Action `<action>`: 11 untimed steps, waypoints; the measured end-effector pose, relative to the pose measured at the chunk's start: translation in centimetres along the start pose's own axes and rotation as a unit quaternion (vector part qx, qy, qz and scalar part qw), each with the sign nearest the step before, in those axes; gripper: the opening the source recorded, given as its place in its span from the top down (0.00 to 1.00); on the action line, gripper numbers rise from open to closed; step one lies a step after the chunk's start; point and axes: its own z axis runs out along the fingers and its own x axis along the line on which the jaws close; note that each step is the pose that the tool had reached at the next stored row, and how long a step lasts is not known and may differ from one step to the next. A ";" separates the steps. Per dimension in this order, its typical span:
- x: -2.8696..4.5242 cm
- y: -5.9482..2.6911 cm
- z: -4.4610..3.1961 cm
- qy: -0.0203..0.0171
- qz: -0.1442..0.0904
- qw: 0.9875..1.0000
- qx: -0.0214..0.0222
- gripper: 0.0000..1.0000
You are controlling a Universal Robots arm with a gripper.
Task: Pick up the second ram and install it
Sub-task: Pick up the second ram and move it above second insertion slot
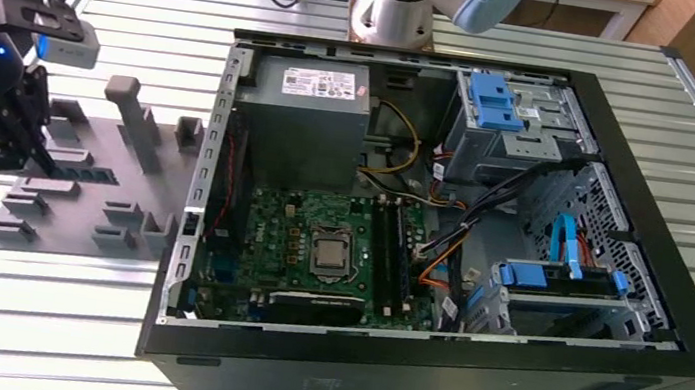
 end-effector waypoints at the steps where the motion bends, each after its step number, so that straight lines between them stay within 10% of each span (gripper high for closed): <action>1: 0.00 0.00 -0.03 0.000 0.000 1.000 0.000 0.86; 11: -0.01 0.00 -0.43 0.000 0.000 1.000 0.000 0.86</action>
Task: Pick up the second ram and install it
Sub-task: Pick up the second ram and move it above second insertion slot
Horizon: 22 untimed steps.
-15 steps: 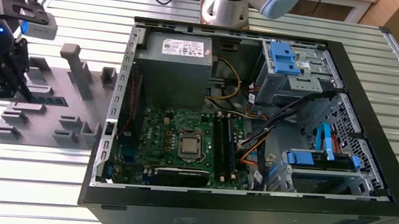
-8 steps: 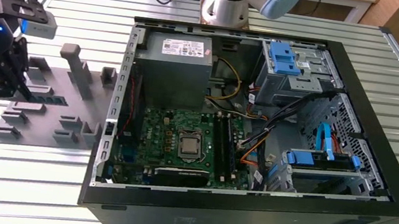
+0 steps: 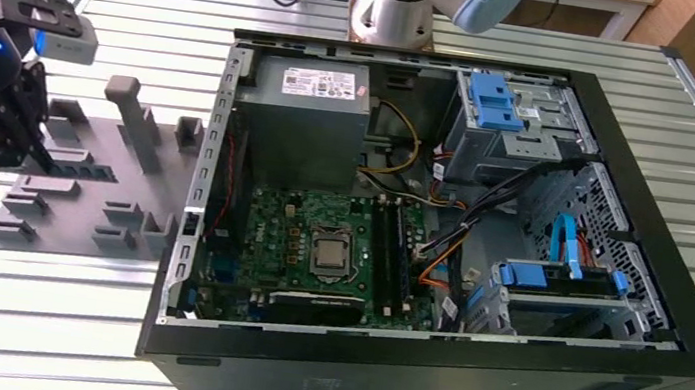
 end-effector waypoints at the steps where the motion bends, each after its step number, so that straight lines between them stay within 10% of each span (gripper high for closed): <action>1: 0.00 0.00 -0.05 0.000 0.000 1.000 0.000 0.86; 22: -0.02 0.00 -0.95 0.000 0.000 1.000 0.000 0.86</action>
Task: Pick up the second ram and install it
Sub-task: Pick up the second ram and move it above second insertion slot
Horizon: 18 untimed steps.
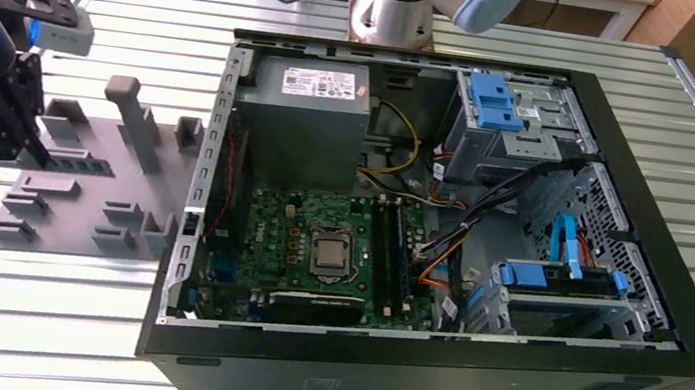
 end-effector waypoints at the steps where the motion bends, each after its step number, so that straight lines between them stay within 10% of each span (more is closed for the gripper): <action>1: 0.00 0.00 -0.06 0.000 0.000 1.000 0.000 0.86; 18: -0.07 0.00 -0.84 0.000 0.000 1.000 0.000 0.86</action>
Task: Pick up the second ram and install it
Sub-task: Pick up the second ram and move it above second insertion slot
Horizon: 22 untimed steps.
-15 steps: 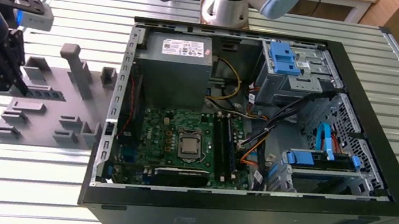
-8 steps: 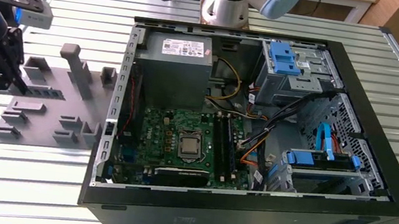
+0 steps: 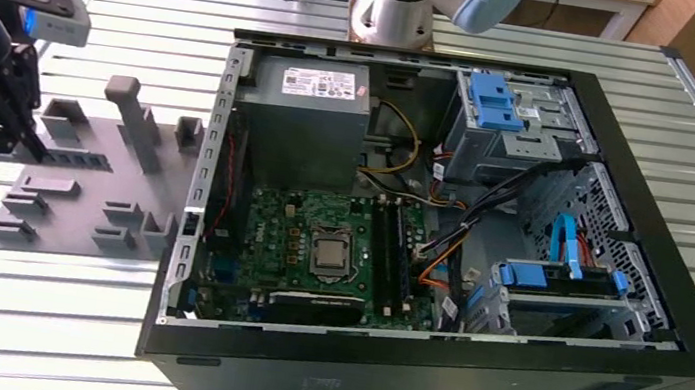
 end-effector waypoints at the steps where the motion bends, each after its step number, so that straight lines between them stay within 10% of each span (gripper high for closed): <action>1: 0.00 0.00 -0.03 0.000 0.000 1.000 0.000 0.86; 22: -0.12 0.00 -1.23 0.000 0.000 1.000 0.000 0.86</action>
